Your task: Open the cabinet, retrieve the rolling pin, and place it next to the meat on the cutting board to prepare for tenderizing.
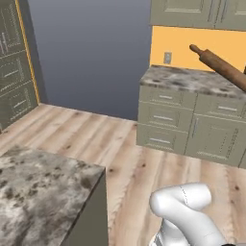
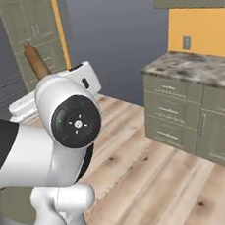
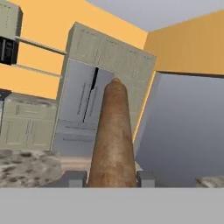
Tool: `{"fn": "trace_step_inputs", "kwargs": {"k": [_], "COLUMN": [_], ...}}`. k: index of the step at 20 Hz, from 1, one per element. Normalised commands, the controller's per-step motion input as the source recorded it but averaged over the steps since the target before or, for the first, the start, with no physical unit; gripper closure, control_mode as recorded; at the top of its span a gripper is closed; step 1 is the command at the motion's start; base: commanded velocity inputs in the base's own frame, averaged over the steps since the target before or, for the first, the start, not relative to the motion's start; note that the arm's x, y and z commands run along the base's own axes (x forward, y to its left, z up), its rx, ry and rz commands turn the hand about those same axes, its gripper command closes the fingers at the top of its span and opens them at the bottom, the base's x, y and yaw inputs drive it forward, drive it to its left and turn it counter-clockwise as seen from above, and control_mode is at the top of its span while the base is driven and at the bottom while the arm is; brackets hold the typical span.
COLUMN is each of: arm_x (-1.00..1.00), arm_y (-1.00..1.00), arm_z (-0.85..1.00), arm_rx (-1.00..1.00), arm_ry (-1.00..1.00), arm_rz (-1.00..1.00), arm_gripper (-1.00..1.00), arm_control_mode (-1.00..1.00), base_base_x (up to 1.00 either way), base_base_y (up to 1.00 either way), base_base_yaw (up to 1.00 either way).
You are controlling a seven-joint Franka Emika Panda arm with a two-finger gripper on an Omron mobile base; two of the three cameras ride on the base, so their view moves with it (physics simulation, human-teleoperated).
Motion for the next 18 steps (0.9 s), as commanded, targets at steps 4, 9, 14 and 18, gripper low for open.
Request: {"fn": "trace_step_inputs", "kwargs": {"k": [4, 9, 14, 18], "arm_x": [0.0, 0.0, 0.0, 0.0], "arm_y": [0.0, 0.0, 0.0, 0.0], "arm_z": [0.0, 0.0, 0.0, 0.0], "arm_rx": [0.0, 0.0, 0.0, 0.0], "arm_ry": [0.0, 0.0, 0.0, 0.0], "arm_rz": [0.0, 0.0, 0.0, 0.0], "arm_gripper": [1.0, 1.0, 1.0, 1.0], "arm_control_mode": [1.0, 1.0, 1.0, 1.0], "base_base_x": [0.0, 0.0, -0.01, -0.07], "base_base_y": [0.86, 0.89, 0.9, 0.67], "base_base_yaw": [0.54, 0.55, 0.55, 0.53]}}
